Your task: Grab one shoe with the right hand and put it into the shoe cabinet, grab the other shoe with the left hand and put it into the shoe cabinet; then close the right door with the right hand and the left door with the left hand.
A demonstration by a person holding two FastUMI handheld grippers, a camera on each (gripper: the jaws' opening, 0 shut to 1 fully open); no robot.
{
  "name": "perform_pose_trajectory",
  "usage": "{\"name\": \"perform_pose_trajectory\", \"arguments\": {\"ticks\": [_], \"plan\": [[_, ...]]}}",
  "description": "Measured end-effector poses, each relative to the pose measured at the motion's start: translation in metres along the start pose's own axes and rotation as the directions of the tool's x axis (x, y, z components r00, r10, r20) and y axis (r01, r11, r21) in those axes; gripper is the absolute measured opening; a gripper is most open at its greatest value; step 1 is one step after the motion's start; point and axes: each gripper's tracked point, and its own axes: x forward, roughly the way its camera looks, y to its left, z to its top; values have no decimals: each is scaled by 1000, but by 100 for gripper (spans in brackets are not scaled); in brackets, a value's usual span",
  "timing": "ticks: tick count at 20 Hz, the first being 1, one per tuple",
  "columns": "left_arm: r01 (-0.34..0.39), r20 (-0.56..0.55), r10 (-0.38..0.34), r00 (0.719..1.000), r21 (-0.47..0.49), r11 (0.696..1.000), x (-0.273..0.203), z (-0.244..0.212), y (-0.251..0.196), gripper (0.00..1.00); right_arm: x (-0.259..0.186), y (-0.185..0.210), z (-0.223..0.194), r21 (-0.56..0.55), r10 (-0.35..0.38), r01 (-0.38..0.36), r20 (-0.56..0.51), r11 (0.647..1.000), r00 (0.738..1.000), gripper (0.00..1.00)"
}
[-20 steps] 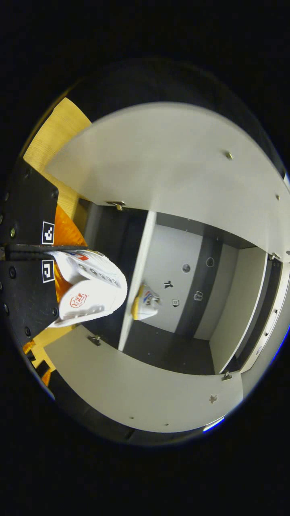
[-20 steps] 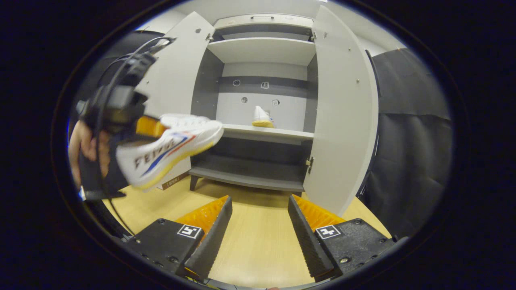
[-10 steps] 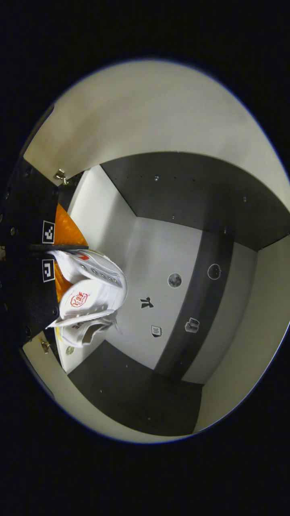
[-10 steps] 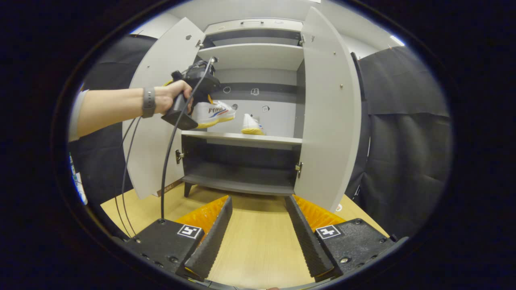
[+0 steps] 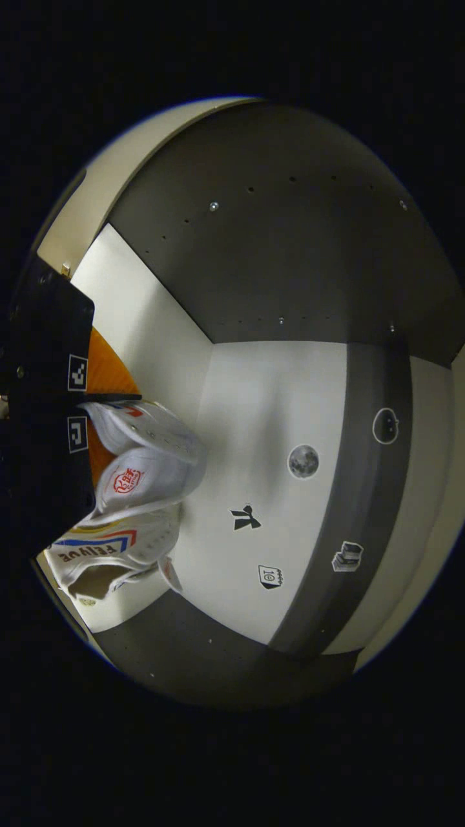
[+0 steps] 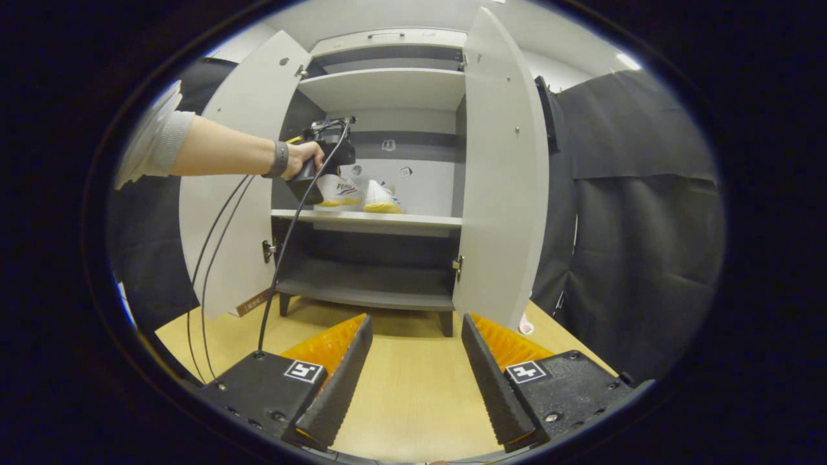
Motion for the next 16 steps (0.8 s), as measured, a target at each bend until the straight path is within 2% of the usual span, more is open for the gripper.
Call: {"name": "perform_pose_trajectory", "arguments": {"ticks": [4, 5, 6, 8, 9, 11, 12, 13, 14, 15, 16], "plan": [[-8, -66, 5, 998, -43, 999, 10, -9, 3, 0, 0, -12, -3, -1, -25, 25, -13, 1000, 1000, 88], [-8, -68, 5, 998, -49, 999, 10, -9, 4, 11, 0, -13, -4, 2, -26, 26, -15, 1000, 1000, 88], [-10, -66, 7, 998, -43, 999, 10, -9, 5, 0, 2, -14, -4, 5, -28, 28, -16, 1000, 999, 88], [8, -74, -12, 997, -46, 999, 10, -11, 2, 3, 3, -16, -4, 9, -30, 30, -15, 1000, 999, 88], [26, -63, -29, 998, -49, 998, 8, -9, -2, 7, 3, -14, -3, 15, -27, 27, -12, 1000, 1000, 88], [66, -56, -69, 996, -54, 996, 2, -6, -6, 30, 3, -12, -4, 20, -19, 19, -10, 1000, 1000, 88], [74, -59, -77, 995, -59, 996, -3, -5, -6, 23, 3, -12, -6, 20, -17, 17, -15, 1000, 1000, 88], [89, -57, -93, 994, -62, 994, -9, -6, -8, 24, 2, -11, -8, 20, -14, 14, -17, 1000, 1000, 88], [111, -42, -113, 993, -53, 992, -19, -2, -8, 43, 2, -11, -8, 21, -10, 10, -19, 1000, 1000, 88], [129, -24, -130, 991, -44, 991, -29, 2, -8, 26, 1, -10, -9, 22, -6, 6, -19, 1000, 1000, 88], [157, -9, -157, 988, -41, 987, -41, 4, -9, 26, 0, -9, -9, 22, -2, 2, -20, 1000, 1000, 88]]}}
